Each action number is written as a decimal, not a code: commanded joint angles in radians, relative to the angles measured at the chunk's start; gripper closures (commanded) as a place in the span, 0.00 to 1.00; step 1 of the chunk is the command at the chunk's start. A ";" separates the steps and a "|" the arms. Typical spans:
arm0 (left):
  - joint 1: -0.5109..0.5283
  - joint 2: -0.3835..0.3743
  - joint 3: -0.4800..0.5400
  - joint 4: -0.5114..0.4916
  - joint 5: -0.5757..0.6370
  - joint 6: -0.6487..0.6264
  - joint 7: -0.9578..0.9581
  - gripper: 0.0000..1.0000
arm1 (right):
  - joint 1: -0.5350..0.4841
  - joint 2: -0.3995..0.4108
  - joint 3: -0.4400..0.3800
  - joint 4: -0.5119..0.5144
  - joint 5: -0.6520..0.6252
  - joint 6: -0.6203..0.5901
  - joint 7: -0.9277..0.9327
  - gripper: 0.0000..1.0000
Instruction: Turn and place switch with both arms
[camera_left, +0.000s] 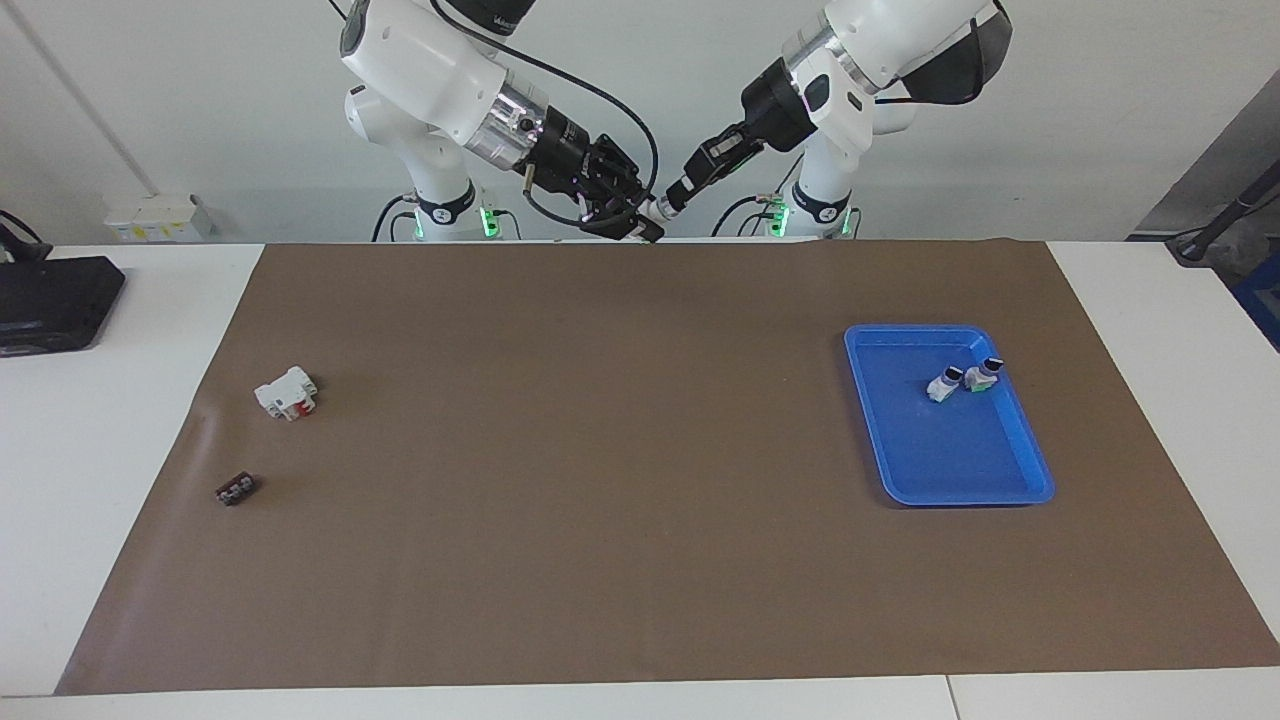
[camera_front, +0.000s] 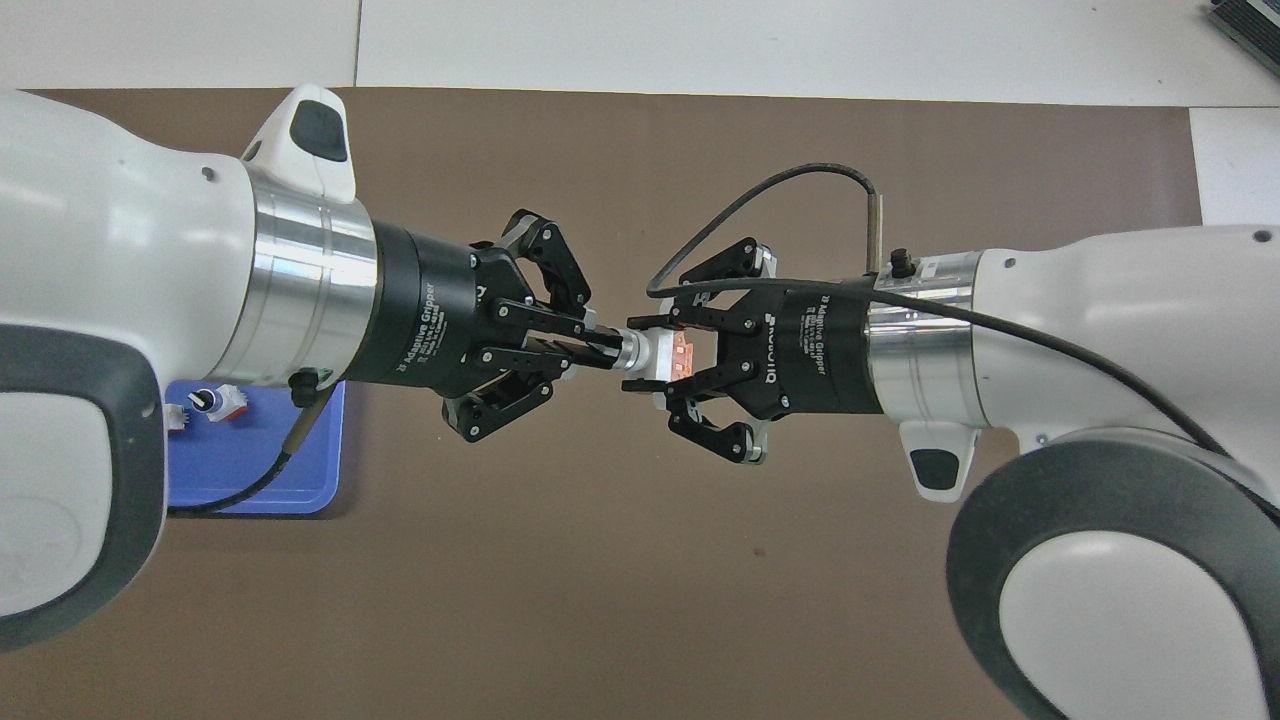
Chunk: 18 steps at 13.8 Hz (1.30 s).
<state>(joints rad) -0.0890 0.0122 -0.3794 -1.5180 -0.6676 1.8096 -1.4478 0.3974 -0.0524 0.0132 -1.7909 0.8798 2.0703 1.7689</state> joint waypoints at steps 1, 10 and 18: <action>-0.001 -0.029 0.008 -0.074 0.005 0.117 -0.197 1.00 | -0.005 -0.012 0.008 0.008 0.002 -0.015 0.007 1.00; 0.012 -0.057 0.016 -0.137 0.042 0.177 -0.804 1.00 | -0.005 -0.012 0.010 0.008 0.002 -0.015 0.007 1.00; 0.035 -0.098 0.016 -0.215 0.086 0.175 -1.205 1.00 | -0.005 -0.012 0.008 0.008 0.002 -0.016 0.009 1.00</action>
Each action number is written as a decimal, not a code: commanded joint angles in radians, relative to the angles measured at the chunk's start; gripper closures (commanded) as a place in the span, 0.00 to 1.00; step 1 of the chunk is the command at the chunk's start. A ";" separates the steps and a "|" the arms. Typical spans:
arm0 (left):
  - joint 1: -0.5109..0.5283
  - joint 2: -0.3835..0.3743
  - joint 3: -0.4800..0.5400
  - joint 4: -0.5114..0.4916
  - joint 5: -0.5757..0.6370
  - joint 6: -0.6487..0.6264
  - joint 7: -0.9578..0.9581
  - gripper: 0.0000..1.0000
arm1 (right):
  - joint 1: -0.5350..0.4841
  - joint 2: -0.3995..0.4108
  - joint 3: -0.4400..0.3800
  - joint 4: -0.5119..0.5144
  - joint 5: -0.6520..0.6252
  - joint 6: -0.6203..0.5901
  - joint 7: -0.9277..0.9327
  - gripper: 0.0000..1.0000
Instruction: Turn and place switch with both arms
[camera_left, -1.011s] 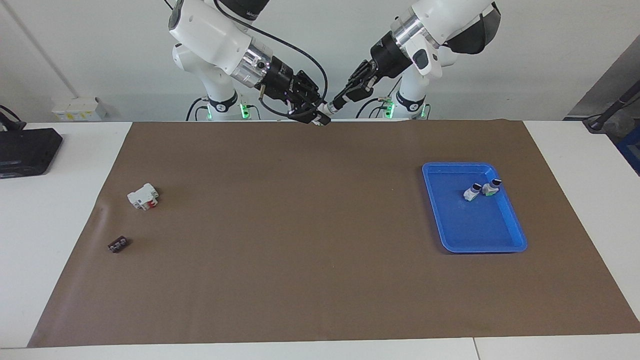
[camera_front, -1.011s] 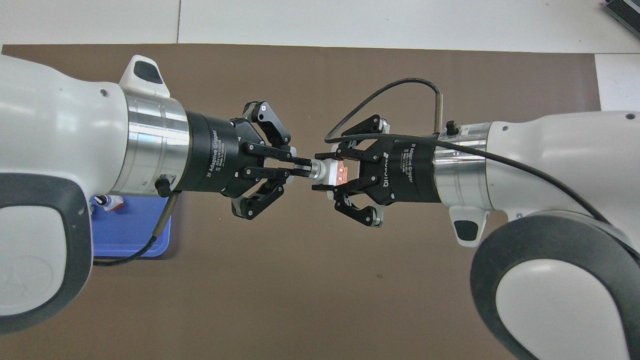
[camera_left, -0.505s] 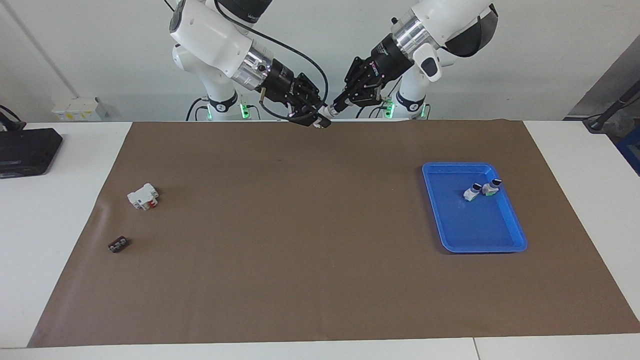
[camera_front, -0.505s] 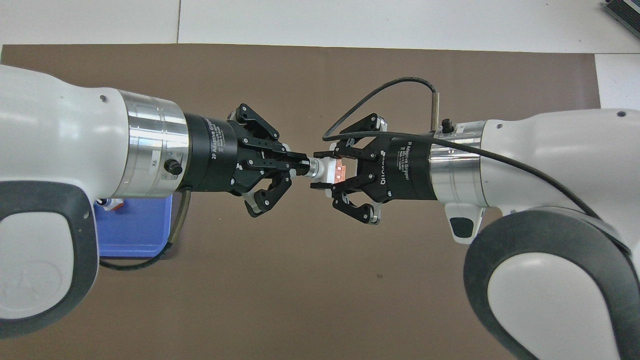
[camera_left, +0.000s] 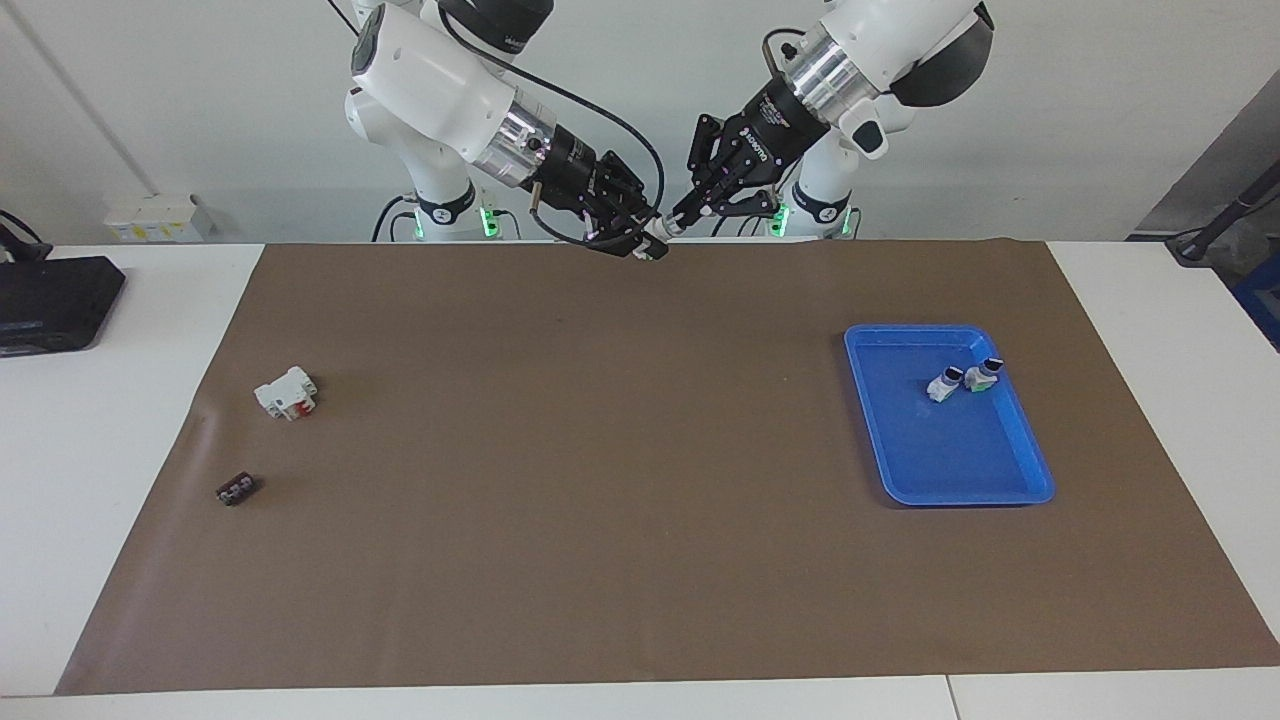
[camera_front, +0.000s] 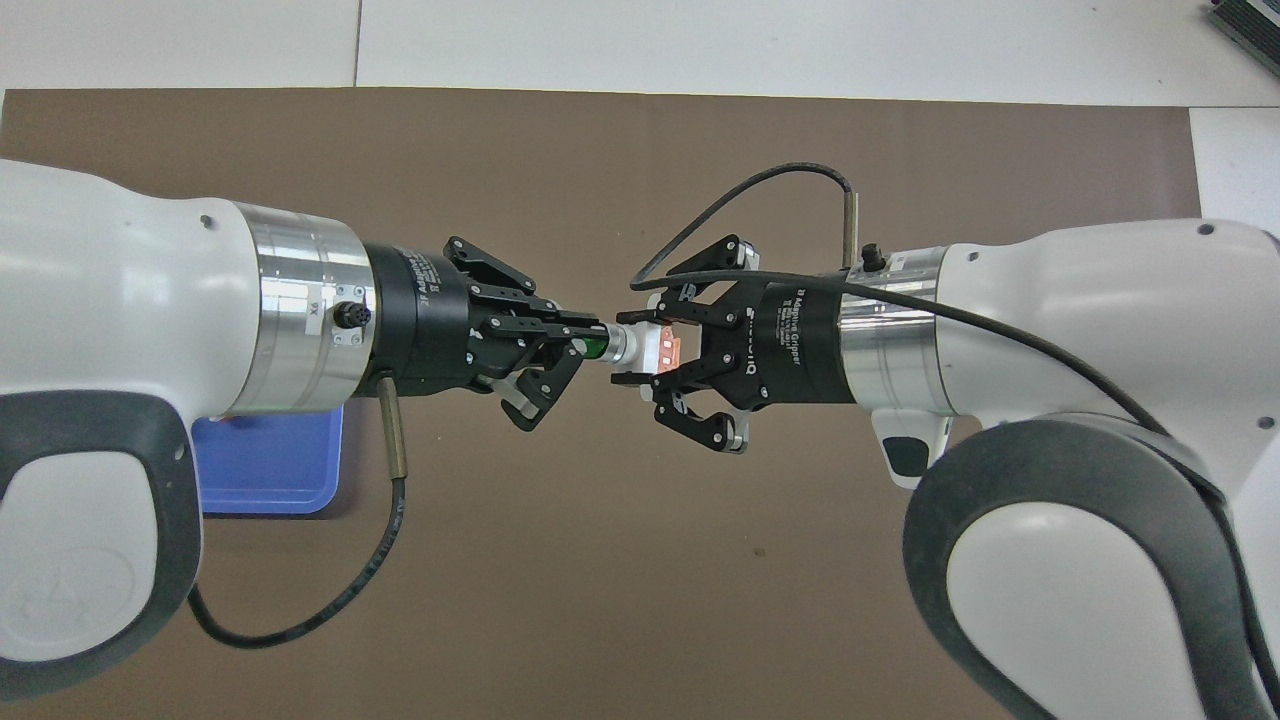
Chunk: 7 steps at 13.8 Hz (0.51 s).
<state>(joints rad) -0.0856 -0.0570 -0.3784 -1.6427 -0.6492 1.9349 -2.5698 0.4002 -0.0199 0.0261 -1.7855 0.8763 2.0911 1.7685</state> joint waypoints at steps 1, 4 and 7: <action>0.032 -0.038 0.015 -0.109 0.075 0.049 -0.146 1.00 | -0.008 -0.045 -0.005 0.003 0.006 -0.039 0.009 1.00; 0.040 -0.064 0.016 -0.156 0.083 0.041 -0.303 1.00 | -0.008 -0.045 -0.005 0.005 0.006 -0.042 0.009 1.00; 0.066 -0.078 0.015 -0.181 0.083 0.036 -0.401 1.00 | -0.008 -0.045 -0.005 0.003 0.006 -0.042 0.009 1.00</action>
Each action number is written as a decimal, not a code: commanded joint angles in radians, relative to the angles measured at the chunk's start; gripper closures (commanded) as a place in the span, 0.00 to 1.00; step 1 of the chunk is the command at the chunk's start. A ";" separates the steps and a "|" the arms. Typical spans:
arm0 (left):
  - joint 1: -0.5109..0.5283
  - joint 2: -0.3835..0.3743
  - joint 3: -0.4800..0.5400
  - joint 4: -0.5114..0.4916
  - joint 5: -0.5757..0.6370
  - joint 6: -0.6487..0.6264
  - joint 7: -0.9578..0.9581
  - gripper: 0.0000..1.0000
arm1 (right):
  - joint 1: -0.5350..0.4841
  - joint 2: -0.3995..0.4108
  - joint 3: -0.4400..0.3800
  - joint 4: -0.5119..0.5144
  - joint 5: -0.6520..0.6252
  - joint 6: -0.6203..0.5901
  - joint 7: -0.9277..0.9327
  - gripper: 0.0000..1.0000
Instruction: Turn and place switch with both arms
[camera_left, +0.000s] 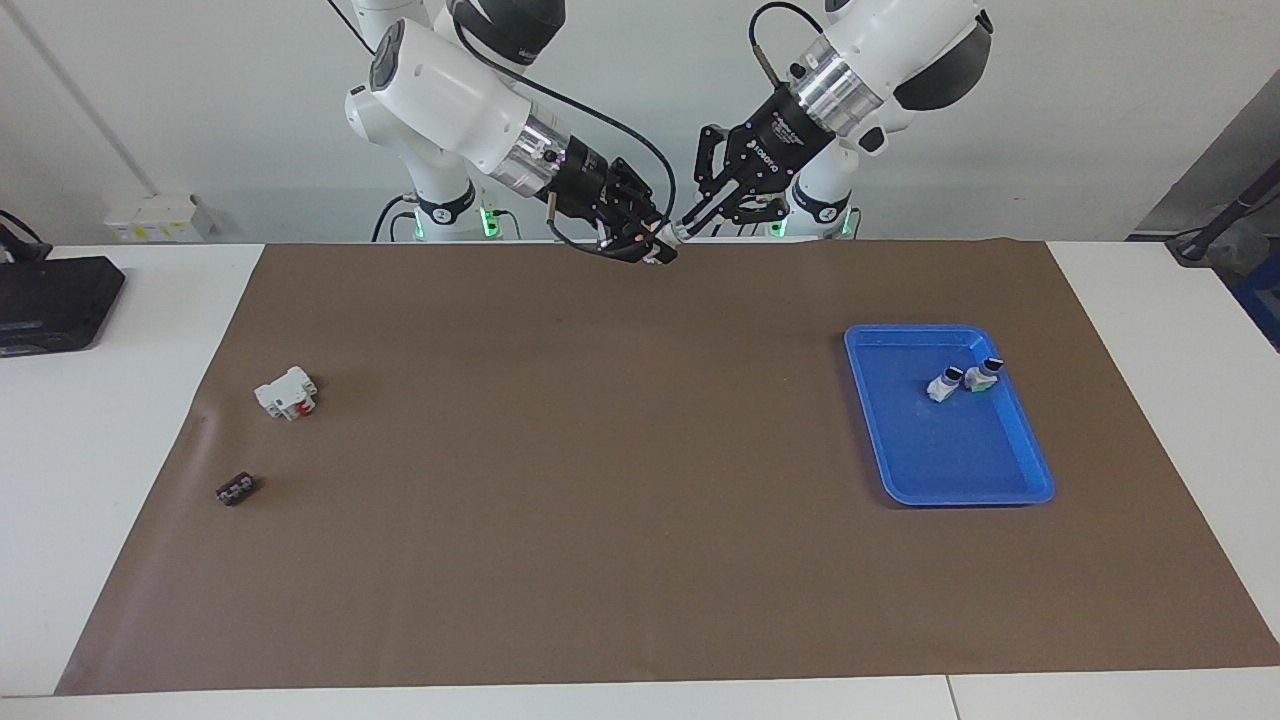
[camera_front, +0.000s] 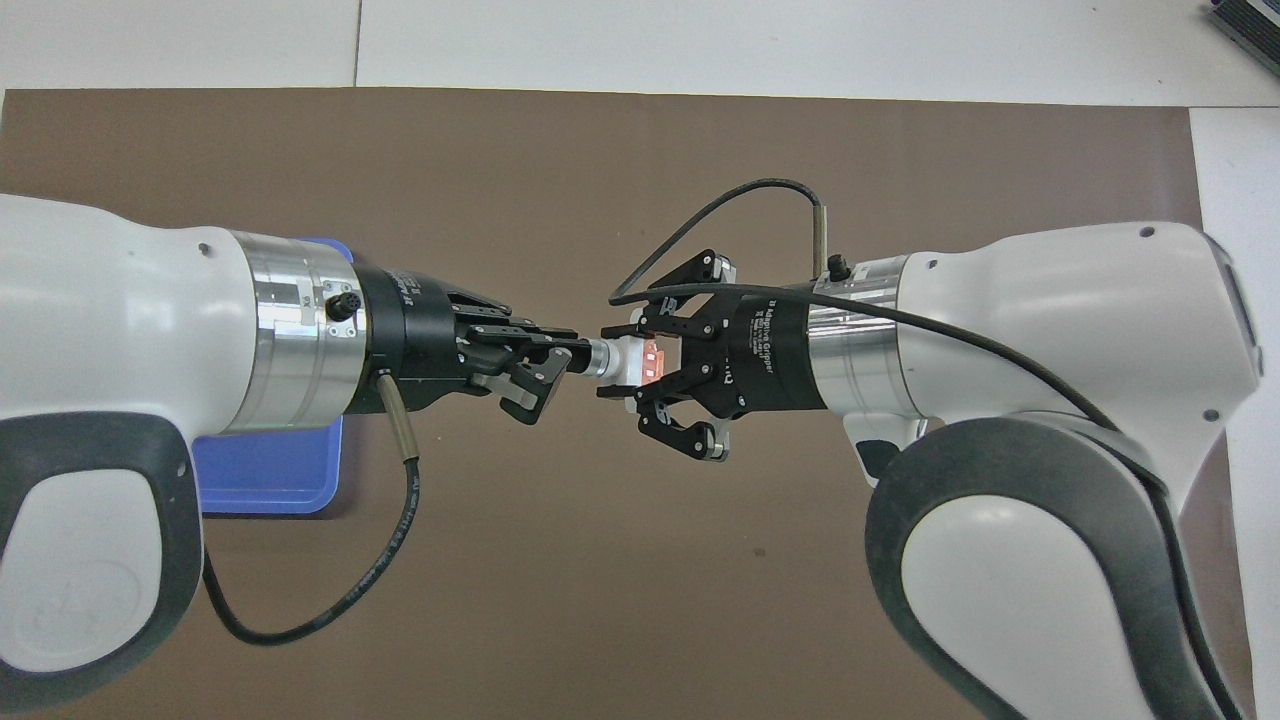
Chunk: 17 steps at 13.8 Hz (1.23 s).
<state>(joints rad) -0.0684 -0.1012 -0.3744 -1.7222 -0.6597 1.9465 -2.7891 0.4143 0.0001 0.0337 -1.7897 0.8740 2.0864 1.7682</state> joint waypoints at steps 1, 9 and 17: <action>0.050 -0.034 0.011 -0.105 0.094 0.019 -0.190 1.00 | -0.022 -0.065 -0.012 0.007 0.008 -0.037 0.010 1.00; 0.050 -0.034 0.012 -0.102 0.094 0.017 -0.190 1.00 | -0.023 -0.065 -0.012 0.009 -0.003 -0.049 0.001 0.54; 0.035 -0.067 0.009 -0.161 0.276 0.026 -0.167 1.00 | -0.043 -0.106 -0.023 0.013 -0.286 -0.224 -0.372 0.01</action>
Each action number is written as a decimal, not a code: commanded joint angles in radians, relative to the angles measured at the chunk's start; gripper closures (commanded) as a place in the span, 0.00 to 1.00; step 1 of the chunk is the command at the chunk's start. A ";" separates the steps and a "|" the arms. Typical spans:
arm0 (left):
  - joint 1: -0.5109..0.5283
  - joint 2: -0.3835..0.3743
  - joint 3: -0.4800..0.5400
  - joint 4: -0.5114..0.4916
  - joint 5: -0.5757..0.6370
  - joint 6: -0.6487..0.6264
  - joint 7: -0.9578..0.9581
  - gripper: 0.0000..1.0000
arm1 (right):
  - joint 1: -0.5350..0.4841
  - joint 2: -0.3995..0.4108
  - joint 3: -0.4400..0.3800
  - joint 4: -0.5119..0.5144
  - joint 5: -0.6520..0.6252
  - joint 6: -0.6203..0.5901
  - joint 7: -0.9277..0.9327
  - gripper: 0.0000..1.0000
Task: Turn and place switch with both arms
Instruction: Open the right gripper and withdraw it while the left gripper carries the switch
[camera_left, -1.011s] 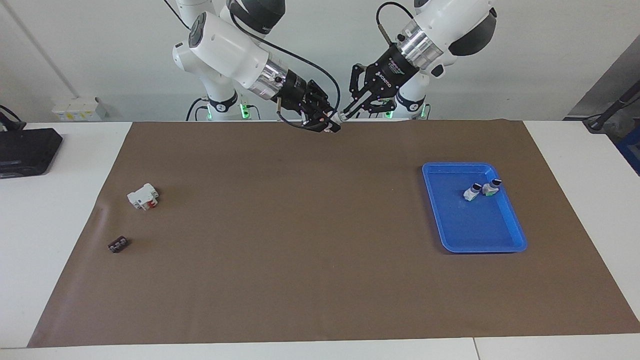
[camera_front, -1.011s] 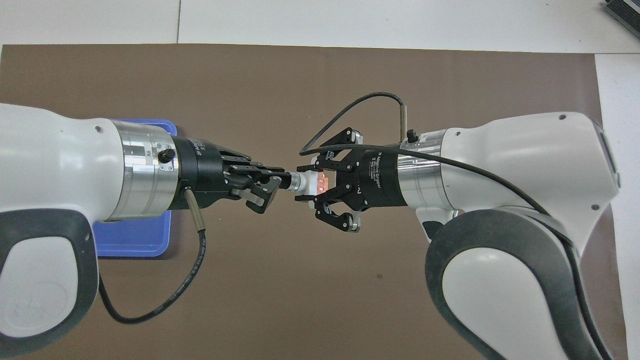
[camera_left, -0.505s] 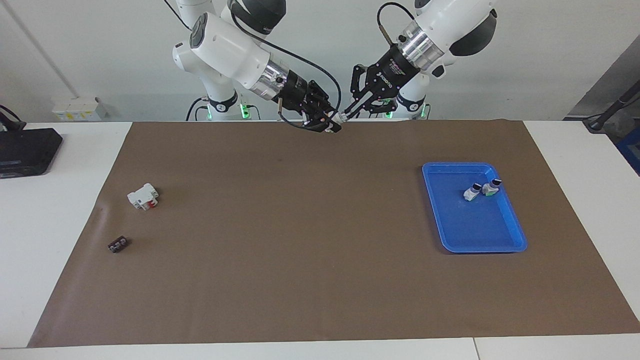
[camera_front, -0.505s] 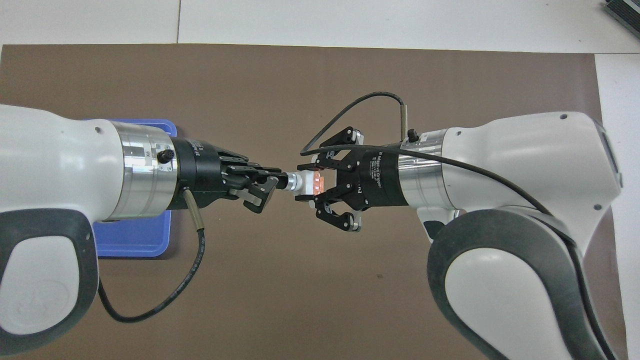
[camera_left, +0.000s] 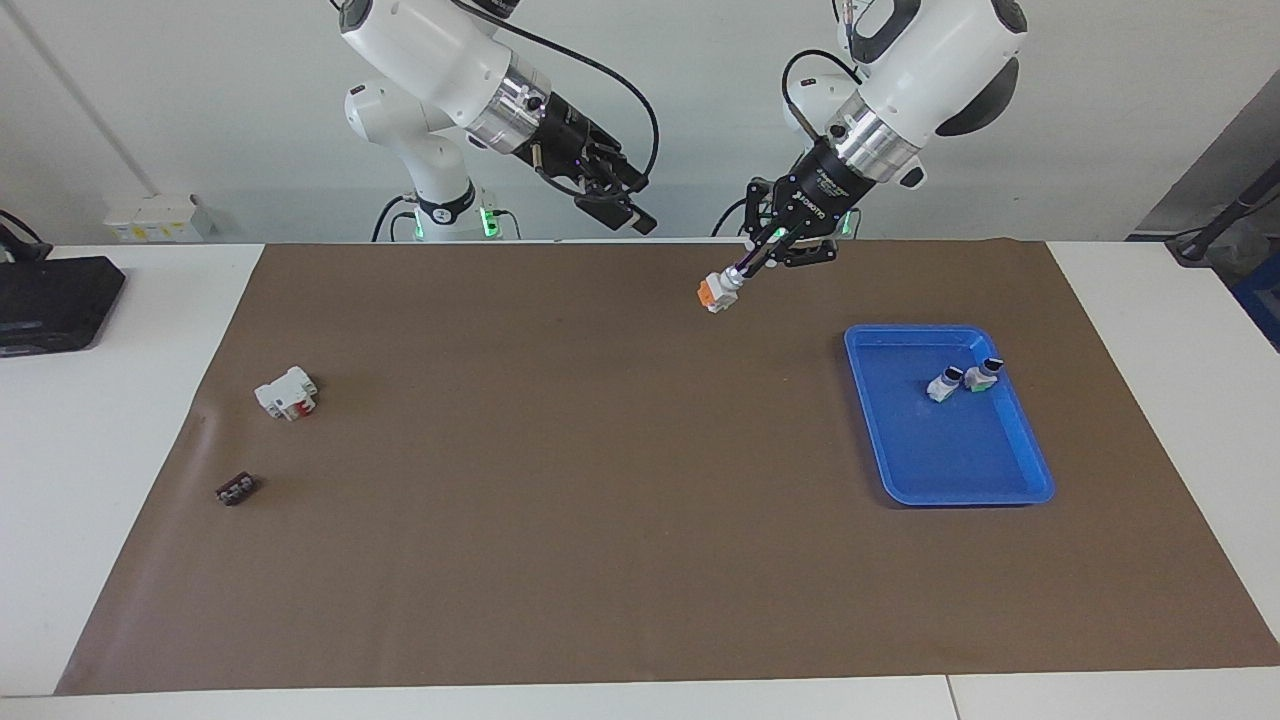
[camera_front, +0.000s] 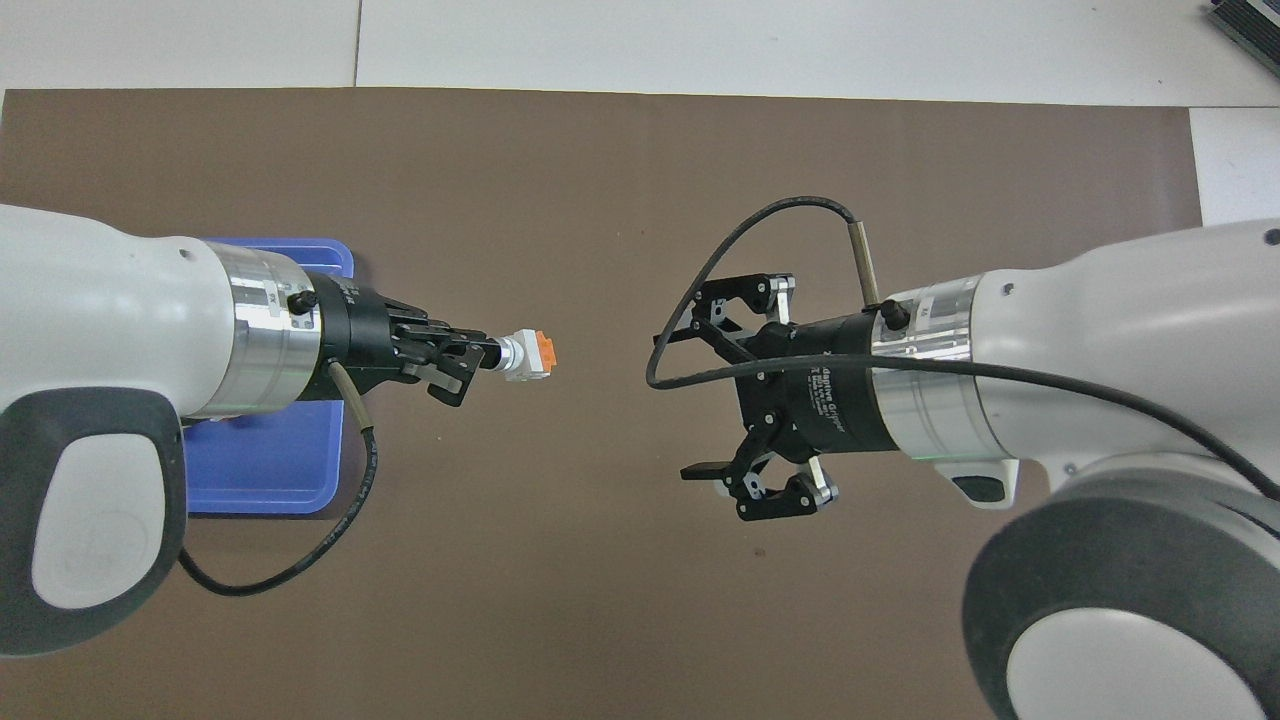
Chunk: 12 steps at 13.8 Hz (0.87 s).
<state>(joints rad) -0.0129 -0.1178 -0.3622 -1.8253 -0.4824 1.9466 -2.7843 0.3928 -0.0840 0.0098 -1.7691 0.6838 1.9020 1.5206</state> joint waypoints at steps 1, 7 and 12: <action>-0.024 -0.077 -0.004 -0.105 0.154 0.035 -0.141 1.00 | -0.035 -0.023 0.001 -0.007 -0.175 -0.053 -0.195 0.01; 0.132 -0.174 -0.001 -0.304 0.232 0.100 0.387 1.00 | -0.182 -0.023 0.001 -0.015 -0.489 -0.081 -0.805 0.01; 0.289 -0.180 -0.001 -0.379 0.272 0.152 0.929 1.00 | -0.314 -0.025 0.001 -0.013 -0.607 -0.199 -1.167 0.01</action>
<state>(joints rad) 0.2330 -0.2607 -0.3537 -2.1465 -0.2345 2.0569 -2.0111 0.1324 -0.0935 -0.0007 -1.7720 0.1170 1.7376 0.4612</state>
